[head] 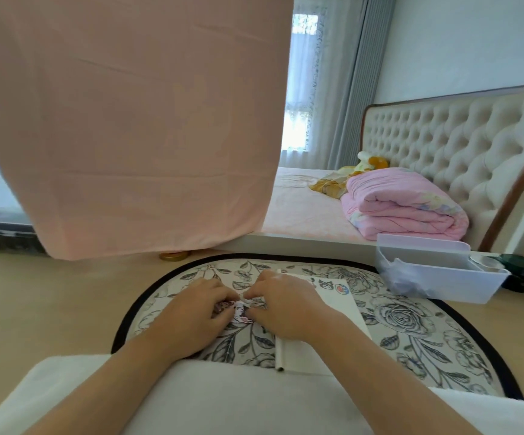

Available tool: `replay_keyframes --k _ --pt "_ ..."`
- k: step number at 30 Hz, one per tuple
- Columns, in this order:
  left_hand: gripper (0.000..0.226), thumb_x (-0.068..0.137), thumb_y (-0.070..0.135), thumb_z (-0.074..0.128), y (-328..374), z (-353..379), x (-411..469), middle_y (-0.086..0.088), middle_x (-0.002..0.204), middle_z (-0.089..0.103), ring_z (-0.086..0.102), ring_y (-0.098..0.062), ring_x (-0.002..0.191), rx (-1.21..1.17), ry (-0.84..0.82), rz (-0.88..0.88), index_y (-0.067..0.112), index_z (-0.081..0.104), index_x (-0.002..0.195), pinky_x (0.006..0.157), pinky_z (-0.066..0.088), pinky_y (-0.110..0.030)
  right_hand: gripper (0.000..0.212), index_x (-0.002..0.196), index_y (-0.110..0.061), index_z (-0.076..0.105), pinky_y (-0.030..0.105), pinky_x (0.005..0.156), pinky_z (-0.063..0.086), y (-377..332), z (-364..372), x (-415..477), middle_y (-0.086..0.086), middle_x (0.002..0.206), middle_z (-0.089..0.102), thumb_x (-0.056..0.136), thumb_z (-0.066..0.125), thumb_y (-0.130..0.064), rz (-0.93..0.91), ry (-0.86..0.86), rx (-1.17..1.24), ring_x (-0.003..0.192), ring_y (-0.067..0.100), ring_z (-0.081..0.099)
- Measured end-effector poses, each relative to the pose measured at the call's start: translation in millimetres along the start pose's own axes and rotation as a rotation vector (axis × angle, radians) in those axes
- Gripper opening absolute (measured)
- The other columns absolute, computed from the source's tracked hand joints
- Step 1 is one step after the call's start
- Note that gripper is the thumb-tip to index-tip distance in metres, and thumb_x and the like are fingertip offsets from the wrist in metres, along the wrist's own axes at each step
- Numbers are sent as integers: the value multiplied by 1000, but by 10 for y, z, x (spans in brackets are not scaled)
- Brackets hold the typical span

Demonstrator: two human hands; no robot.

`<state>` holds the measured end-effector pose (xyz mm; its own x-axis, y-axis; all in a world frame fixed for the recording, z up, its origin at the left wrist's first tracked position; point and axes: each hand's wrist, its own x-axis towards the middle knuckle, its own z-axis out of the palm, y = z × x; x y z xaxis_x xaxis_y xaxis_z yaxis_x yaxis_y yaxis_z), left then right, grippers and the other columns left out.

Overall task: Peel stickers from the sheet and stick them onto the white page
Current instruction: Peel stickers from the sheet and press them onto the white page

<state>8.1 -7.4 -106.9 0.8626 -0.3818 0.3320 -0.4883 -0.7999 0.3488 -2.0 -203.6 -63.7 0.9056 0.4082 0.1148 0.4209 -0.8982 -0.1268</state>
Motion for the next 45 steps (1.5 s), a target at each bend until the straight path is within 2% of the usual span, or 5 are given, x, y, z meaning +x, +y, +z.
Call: replay_keyframes --k 7,15,24,28,45 --pt "27 93 51 57 -40 44 47 25 109 54 42 1 105 17 2 25 42 65 117 93 42 -27 28 111 -39 70 31 83 46 4 106 8 -15 108 61 88 65 -55 73 59 96 100 10 56" --pt "27 94 45 57 -1 41 43 24 111 56 43 0 107 -14 21 14 40 63 120 94 41 -27 6 81 -30 76 26 79 53 102 145 -27 -13 78 72 80 81 -32 249 187 624 77 1 66" --pt "10 84 14 78 242 -11 74 6 69 71 61 -5 64 -777 160 -212 22 72 89 63 49 -20 8 89 -12 72 18 44 40 -25 52 -84 8 76 74 85 78 -8 256 205 1137 43 7 51" --pt "15 83 11 76 229 3 89 5 68 70 59 -13 65 -782 164 -266 25 73 84 68 51 -33 2 89 -13 75 19 45 41 -41 43 -92 -1 67 70 89 72 -13 249 250 1057 43 10 49" --pt "9 87 22 71 277 39 32 20 64 64 49 1 54 -601 233 -195 29 72 82 53 41 -12 4 76 -35 74 17 58 39 -47 126 -104 -22 70 68 78 70 -36 168 468 444 58 -6 56"
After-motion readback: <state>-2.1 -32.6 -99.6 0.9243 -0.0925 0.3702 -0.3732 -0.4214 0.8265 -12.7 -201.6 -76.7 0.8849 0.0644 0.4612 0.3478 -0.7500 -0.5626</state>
